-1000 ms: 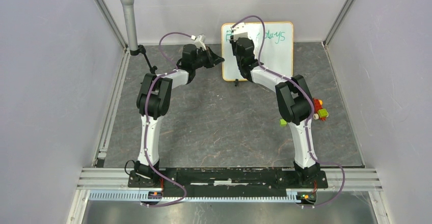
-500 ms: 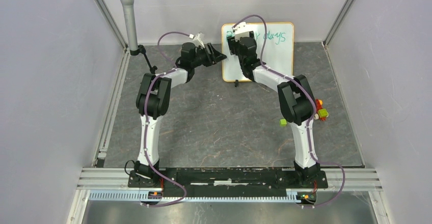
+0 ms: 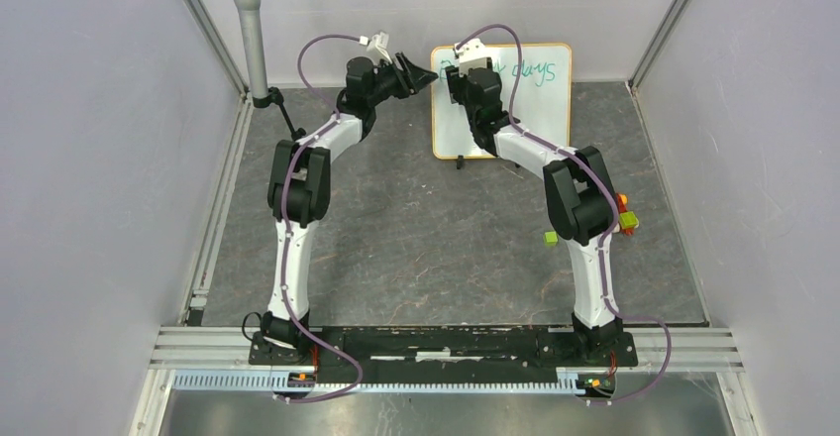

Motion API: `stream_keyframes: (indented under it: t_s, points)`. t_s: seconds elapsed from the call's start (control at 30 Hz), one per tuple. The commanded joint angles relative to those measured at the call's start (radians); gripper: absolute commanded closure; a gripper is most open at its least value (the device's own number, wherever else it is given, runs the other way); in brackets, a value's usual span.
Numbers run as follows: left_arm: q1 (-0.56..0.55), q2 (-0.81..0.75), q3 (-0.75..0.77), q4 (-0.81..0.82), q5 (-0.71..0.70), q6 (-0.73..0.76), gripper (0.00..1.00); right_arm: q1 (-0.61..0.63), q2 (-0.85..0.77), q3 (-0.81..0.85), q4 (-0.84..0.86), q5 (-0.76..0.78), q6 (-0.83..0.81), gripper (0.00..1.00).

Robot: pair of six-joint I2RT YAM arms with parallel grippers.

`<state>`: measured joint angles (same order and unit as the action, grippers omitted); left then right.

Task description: Erase the whiteboard

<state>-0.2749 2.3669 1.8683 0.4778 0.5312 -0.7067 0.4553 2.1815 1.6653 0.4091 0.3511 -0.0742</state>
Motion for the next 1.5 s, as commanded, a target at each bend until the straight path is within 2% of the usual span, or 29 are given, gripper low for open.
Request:
stream_keyframes:
  t_s: [0.0,0.2,0.33,0.7,0.83,1.03,1.2,1.33,1.47]
  points:
    - [0.003,0.045,-0.013,0.053,0.026,-0.045,0.4,-0.004,-0.036,0.058,-0.001,-0.017,0.014,0.39]
    - [0.005,0.062,-0.02,0.077,0.074,-0.054,0.42,-0.004,-0.01,0.081,-0.017,-0.024,0.017,0.41]
    - [0.004,0.075,-0.027,0.106,0.088,-0.077,0.51,-0.004,0.002,0.084,-0.019,-0.012,0.004,0.41]
    - [0.003,0.113,-0.001,0.183,0.14,-0.111,0.54,-0.004,0.037,0.105,-0.033,-0.016,-0.002,0.42]
    - [0.003,0.13,0.017,0.2,0.154,-0.132,0.59,-0.004,0.043,0.102,-0.034,-0.006,-0.011,0.42]
    - [0.003,0.144,0.024,0.232,0.166,-0.151,0.65,-0.004,0.046,0.099,-0.033,0.006,-0.019,0.51]
    - [0.003,0.143,0.022,0.241,0.181,-0.135,0.66,-0.005,0.048,0.1,-0.032,0.01,-0.024,0.53]
    - [0.003,0.134,0.017,0.243,0.197,-0.103,0.65,-0.007,0.048,0.099,-0.035,0.014,-0.022,0.5]
    - [0.002,0.13,0.015,0.248,0.2,-0.093,0.69,-0.007,0.051,0.102,-0.027,0.011,-0.019,0.52]
